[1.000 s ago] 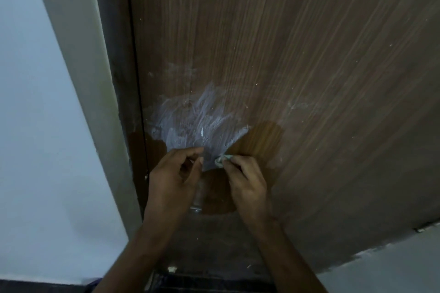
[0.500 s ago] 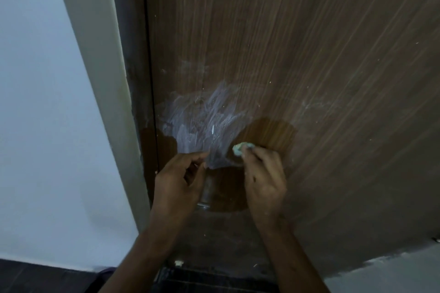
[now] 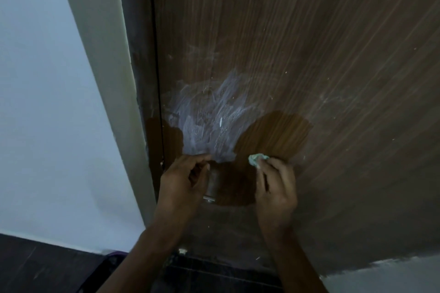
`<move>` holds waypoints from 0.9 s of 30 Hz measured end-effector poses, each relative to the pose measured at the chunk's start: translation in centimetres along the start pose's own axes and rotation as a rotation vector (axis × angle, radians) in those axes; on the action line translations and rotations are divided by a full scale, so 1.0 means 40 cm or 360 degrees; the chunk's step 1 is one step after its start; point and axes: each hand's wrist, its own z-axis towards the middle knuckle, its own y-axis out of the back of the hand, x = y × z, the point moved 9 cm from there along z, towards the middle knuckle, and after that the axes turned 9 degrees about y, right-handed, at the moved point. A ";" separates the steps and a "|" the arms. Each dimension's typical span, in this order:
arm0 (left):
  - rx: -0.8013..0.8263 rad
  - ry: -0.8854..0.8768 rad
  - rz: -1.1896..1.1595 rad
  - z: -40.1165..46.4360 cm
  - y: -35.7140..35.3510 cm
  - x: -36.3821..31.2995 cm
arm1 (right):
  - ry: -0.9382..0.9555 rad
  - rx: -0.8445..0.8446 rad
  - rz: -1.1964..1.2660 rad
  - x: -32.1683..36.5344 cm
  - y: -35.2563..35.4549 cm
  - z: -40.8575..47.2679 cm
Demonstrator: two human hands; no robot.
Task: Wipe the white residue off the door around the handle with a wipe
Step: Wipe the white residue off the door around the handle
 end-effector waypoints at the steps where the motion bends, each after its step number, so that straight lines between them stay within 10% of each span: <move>1: -0.0006 -0.0002 0.0007 0.000 0.000 -0.002 | 0.0068 0.0068 0.0011 0.024 -0.020 -0.002; 9: -0.0031 -0.0025 -0.0012 0.003 0.012 -0.011 | 0.0035 -0.0231 0.0043 0.001 0.028 0.056; 15: -0.0058 -0.0035 -0.0019 0.006 0.013 -0.001 | 0.0290 0.0664 0.0172 0.072 -0.153 -0.065; 22: -0.0066 -0.0016 -0.0048 0.008 0.018 0.008 | 0.0329 -0.0120 0.0094 0.116 -0.024 0.159; 27: -0.0149 0.0044 -0.0041 0.004 0.048 0.019 | 0.0584 0.0652 0.0011 0.164 -0.155 -0.007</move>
